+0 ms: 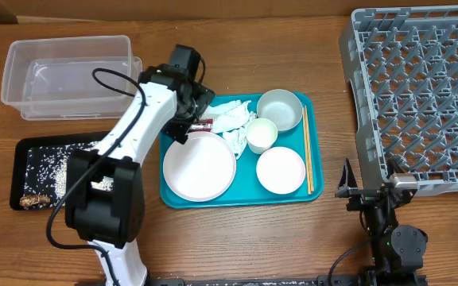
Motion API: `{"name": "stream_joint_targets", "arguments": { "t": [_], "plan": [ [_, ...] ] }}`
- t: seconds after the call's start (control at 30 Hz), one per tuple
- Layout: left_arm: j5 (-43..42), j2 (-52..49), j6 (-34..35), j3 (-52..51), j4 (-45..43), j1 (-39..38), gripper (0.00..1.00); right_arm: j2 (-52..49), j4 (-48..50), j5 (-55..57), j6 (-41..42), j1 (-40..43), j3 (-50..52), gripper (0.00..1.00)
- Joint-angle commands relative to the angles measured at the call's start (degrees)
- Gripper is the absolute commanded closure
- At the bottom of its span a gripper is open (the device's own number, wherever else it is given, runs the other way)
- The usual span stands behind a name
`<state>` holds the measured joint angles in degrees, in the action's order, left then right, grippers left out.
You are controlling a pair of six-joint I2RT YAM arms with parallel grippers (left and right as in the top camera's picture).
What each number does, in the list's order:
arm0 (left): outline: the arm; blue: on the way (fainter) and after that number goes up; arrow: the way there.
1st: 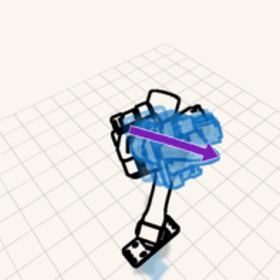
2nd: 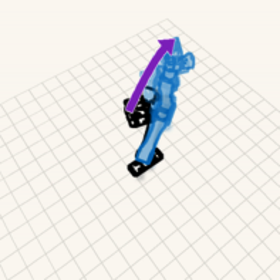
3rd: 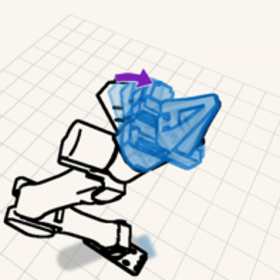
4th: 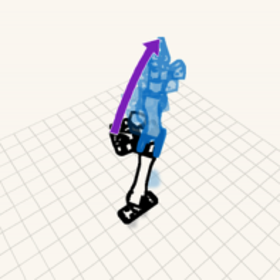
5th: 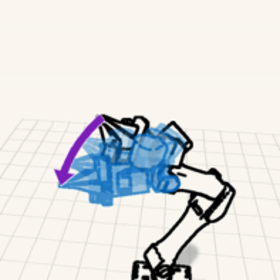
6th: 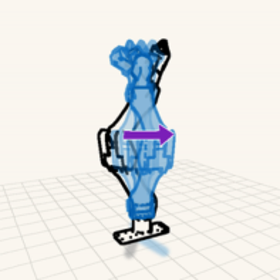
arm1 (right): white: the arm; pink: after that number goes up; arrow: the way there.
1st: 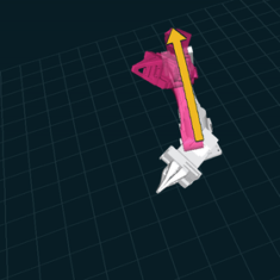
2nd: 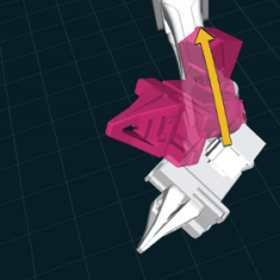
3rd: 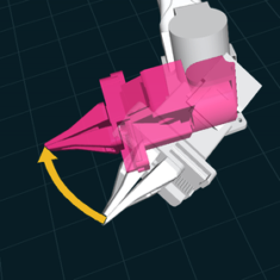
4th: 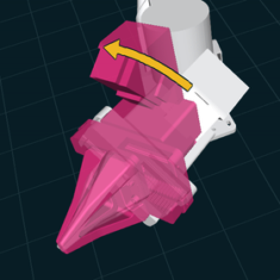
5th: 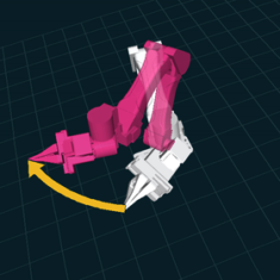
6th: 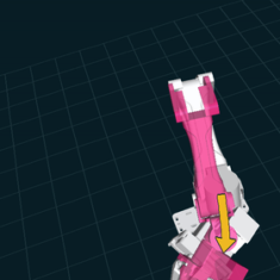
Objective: Sort waste into correct bins and load items into the dishwasher
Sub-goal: 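Grasp the red candy wrapper on the teal tray with the left gripper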
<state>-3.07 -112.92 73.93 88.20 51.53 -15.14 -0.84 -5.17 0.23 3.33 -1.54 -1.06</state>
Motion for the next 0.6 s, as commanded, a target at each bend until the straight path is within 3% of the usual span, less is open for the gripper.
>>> {"name": "stream_joint_targets", "arguments": {
  "t": [0.0, 0.4, 0.5, 0.57],
  "plan": [
    [-1.51, -0.22, 1.46, -0.83, -1.57, 2.03, 0.00, 0.68, 0.35, 0.13, -0.17, 0.00, 0.61, 0.00],
    [-0.61, -0.22, 1.53, -1.84, -2.71, 2.69, 0.00, 0.68, 0.35, 0.13, -0.17, 0.00, 0.61, 0.00],
    [0.20, -0.24, 1.49, -1.92, -2.73, 2.91, 0.14, 0.68, 0.35, 0.13, -0.17, 0.00, 0.61, 0.00],
    [0.55, -0.24, 1.49, -1.92, -2.51, 2.91, 0.17, 0.68, 0.35, 0.13, -0.17, 0.00, 0.61, 0.00]
  ]
}}
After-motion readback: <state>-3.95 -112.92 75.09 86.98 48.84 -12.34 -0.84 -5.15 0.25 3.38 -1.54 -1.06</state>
